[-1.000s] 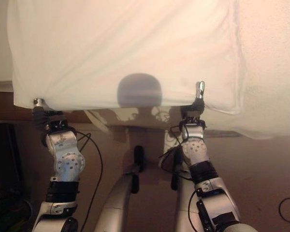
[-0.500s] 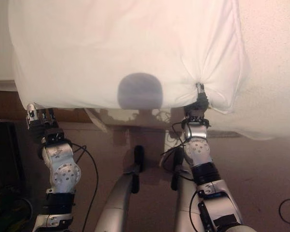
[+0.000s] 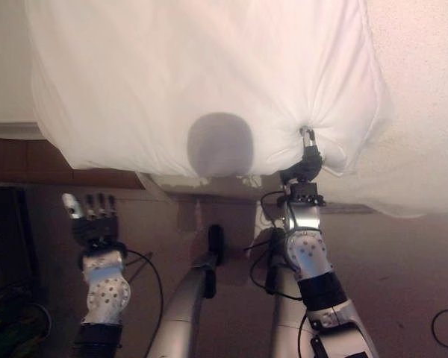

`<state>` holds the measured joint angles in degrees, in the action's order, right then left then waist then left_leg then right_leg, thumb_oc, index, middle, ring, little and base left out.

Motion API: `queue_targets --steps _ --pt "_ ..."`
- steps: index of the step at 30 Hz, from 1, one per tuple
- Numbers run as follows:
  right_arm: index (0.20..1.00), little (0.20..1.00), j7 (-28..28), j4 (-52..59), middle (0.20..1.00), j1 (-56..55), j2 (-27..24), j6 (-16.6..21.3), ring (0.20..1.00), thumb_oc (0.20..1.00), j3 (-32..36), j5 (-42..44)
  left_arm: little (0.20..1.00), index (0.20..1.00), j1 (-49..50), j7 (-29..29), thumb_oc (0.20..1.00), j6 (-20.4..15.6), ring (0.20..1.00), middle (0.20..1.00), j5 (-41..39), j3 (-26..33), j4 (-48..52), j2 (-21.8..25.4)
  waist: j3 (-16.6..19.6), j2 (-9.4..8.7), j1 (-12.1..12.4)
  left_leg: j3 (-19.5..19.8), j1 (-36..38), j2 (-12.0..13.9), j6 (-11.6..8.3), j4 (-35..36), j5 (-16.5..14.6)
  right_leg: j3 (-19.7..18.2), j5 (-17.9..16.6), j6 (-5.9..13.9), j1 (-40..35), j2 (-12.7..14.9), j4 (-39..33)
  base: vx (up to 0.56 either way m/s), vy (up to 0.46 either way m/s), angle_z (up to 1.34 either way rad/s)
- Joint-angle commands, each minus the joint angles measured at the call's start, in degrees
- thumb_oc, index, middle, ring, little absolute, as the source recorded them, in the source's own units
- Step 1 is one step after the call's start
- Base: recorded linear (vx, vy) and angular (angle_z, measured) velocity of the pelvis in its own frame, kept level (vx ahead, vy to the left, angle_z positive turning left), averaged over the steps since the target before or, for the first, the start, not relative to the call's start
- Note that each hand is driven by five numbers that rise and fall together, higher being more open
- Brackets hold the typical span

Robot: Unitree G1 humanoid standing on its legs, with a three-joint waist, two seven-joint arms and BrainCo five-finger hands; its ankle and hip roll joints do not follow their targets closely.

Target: Make the bed

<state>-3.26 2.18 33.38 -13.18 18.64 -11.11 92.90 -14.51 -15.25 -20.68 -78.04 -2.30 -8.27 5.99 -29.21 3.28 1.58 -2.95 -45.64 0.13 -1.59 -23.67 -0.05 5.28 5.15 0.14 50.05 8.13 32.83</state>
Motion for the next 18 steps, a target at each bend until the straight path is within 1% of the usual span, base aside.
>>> queue_targets --steps 1,2,3,5,7,8,9,11,12,14,15,16,18 --pt "0.200 0.200 -7.3 10.0 0.200 -3.8 0.0 -0.7 0.200 0.200 -3.1 -2.4 1.000 1.000 3.1 5.1 1.000 2.9 1.000 1.000 -1.0 -1.7 0.7 1.3 4.6 -0.67 -2.8 -1.6 -1.4 -1.4 2.37 0.0 -2.0 -1.6 -3.5 6.03 -0.3 -0.3 -5.6 0.00 0.000 0.00" --pt "0.200 0.200 -7.7 10.3 0.200 -3.6 -0.2 -0.8 0.200 0.200 -3.5 -2.2 1.000 1.000 3.3 5.5 1.000 3.5 1.000 1.000 -1.0 -3.1 0.4 1.4 4.5 -0.82 -2.9 -1.6 -1.3 -1.4 2.38 0.1 -2.0 -1.7 -3.6 6.06 -0.4 -0.4 -5.7 -0.01 0.002 -0.04" --pt "0.200 0.200 -7.7 10.3 0.200 -3.7 -0.2 -0.8 0.200 0.200 -3.4 -2.2 1.000 1.000 3.3 5.5 1.000 3.5 1.000 1.000 -1.0 -3.1 0.4 1.4 4.5 -0.82 -2.9 -1.7 -1.3 -1.4 2.39 0.1 -2.0 -1.7 -3.7 6.06 -0.4 -0.4 -5.7 -0.01 -0.007 -0.07" --pt "0.200 0.200 -8.6 11.2 0.200 -3.0 -0.3 -1.2 0.200 0.200 -5.0 -1.3 1.000 1.000 4.4 6.7 1.000 6.2 1.000 1.000 -1.1 -8.0 -1.2 1.4 4.5 -1.19 -3.4 -1.8 -1.4 -1.3 2.38 -0.2 -1.9 -1.7 -3.8 6.00 -0.4 -0.4 -5.7 0.00 -0.008 -0.03" --pt "0.200 0.200 -9.2 11.4 0.200 -2.6 -0.2 -1.3 0.200 0.200 -6.0 -0.6 1.000 1.000 4.6 8.2 1.000 8.6 1.000 1.000 -0.3 -10.5 -2.9 1.8 4.6 -1.42 -3.7 -1.9 -1.2 -1.3 2.49 0.0 -2.0 -1.9 -3.9 6.07 -0.4 -0.5 -5.7 0.03 0.000 -0.01" --pt "0.200 0.200 -9.7 11.3 0.200 -2.4 -0.3 -1.5 0.200 0.200 -6.4 -0.2 1.000 1.000 5.0 9.2 1.000 10.3 1.000 1.000 0.6 -12.1 -4.0 2.2 4.6 -1.39 -3.8 -1.7 -0.3 -1.3 2.25 -0.1 -3.3 -2.0 -2.6 6.40 -1.2 -0.6 -5.4 0.06 -0.006 -0.03" --pt "0.200 0.200 -10.0 11.2 0.200 -2.2 -0.4 -1.6 0.200 0.200 -6.8 -0.2 1.000 1.000 5.2 10.5 1.000 11.6 1.000 1.000 0.5 -13.6 -4.2 2.3 4.6 -1.46 -3.9 -1.7 -0.4 -1.3 2.24 -0.2 -3.3 -2.1 -2.6 6.37 -1.2 -0.6 -5.4 0.06 -0.006 -0.06" --pt "0.200 0.200 -10.7 10.6 0.200 -2.0 -0.3 -2.0 0.200 0.200 -7.3 0.5 1.000 1.000 4.8 12.9 1.000 12.9 1.000 1.000 1.2 -15.2 -4.2 2.9 4.7 -1.64 -4.0 -1.8 -0.3 -1.2 2.20 -0.3 -3.3 -2.1 -2.7 6.35 -1.3 -0.6 -5.4 -0.01 -0.004 -0.10" --pt "0.200 0.200 -10.8 10.6 0.200 -2.0 -0.3 -2.0 0.200 0.200 -7.3 0.5 1.000 1.000 4.8 13.0 1.000 12.9 1.000 1.000 1.2 -15.2 -4.3 2.9 4.7 -1.64 -4.0 -1.8 -0.3 -1.2 2.20 -0.3 -3.3 -2.1 -2.7 6.35 -1.3 -0.6 -5.4 -0.01 -0.003 -0.10" --pt "0.200 0.200 -12.0 10.7 0.200 -2.3 0.1 -2.4 0.200 0.200 -7.5 1.7 1.000 1.000 3.5 16.6 1.000 13.4 1.000 1.000 -0.1 -15.4 -2.8 2.5 5.0 -2.11 -4.2 -1.8 -0.4 -1.2 2.16 -0.2 -3.4 -2.1 -2.7 6.39 -1.2 -0.8 -5.5 -0.01 -0.014 -0.06" --pt "0.200 0.200 -12.0 10.7 0.200 -2.3 0.1 -2.4 0.200 0.200 -7.5 1.7 1.000 1.000 3.5 16.6 1.000 13.4 1.000 1.000 -0.1 -15.4 -2.9 2.5 5.0 -2.11 -4.2 -1.8 -0.4 -1.2 2.16 -0.2 -3.4 -2.1 -2.7 6.39 -1.2 -0.8 -5.5 0.00 0.000 0.00" --pt "0.200 0.200 -12.6 10.7 0.200 -2.7 0.6 -2.6 0.200 0.200 -7.7 2.1 1.000 1.000 1.8 18.3 1.000 12.3 1.000 1.000 -1.2 -15.1 -2.0 1.7 5.3 -2.52 -4.3 -1.7 -0.4 -1.2 2.15 -0.1 -3.4 -2.1 -2.7 6.36 -1.1 -0.9 -5.6 0.00 0.000 0.00" --pt "0.200 0.200 -12.9 10.7 0.200 -3.0 1.1 -2.3 0.200 0.200 -8.0 2.5 1.000 1.000 -0.2 18.7 1.000 11.0 1.000 1.000 -2.2 -14.6 -1.2 0.8 5.5 -2.92 -4.5 -1.7 -0.5 -1.2 2.10 -0.1 -3.5 -2.1 -2.7 6.36 -1.0 -1.0 -5.5 0.00 0.000 0.00"
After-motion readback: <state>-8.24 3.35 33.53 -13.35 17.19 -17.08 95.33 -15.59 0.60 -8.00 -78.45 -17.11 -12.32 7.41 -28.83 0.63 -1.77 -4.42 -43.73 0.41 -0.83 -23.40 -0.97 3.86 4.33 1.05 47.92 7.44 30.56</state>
